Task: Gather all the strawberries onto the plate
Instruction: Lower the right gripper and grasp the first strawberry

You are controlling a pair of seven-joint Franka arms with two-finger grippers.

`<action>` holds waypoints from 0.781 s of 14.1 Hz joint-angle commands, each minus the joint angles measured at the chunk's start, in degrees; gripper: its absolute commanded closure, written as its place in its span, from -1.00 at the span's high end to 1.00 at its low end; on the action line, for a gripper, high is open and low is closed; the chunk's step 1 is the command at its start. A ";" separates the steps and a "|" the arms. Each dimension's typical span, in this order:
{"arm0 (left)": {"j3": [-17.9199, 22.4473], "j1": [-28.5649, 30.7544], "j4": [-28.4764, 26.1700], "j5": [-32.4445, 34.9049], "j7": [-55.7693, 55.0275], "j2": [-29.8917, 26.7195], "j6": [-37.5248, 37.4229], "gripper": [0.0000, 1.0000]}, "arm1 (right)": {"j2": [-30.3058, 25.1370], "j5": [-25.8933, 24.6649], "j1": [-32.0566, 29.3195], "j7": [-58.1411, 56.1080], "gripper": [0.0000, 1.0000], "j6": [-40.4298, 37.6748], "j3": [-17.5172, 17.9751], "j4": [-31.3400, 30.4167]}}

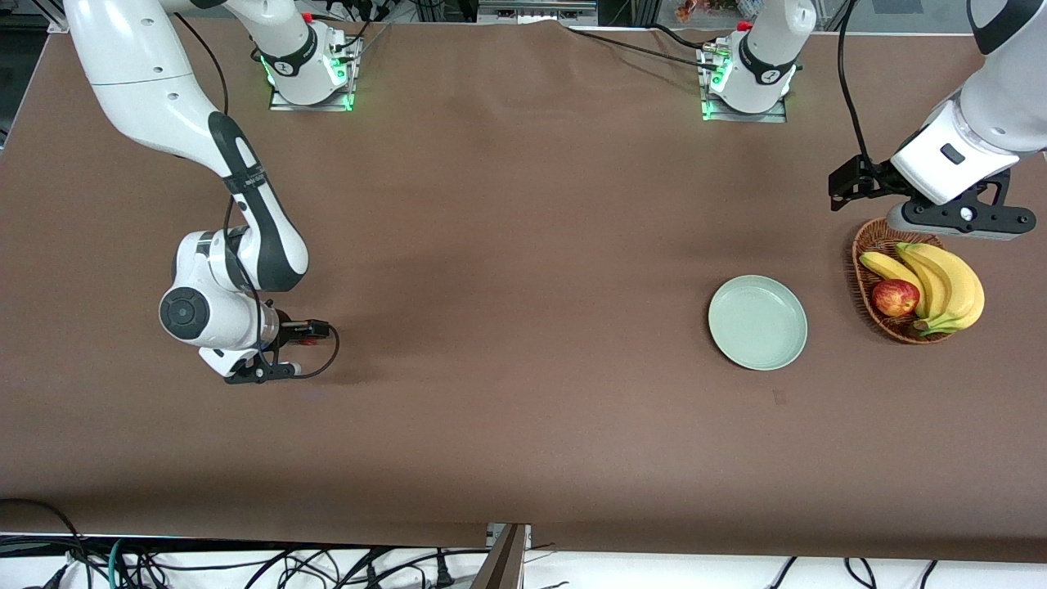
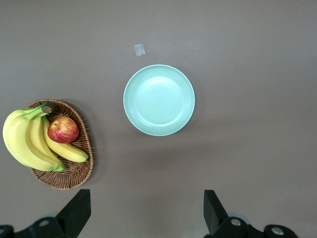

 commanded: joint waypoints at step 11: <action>-0.12 0.15 1.62 -0.54 -0.06 0.48 -1.44 1.00 | -0.75 1.29 2.39 3.47 -0.70 1.11 0.66 2.31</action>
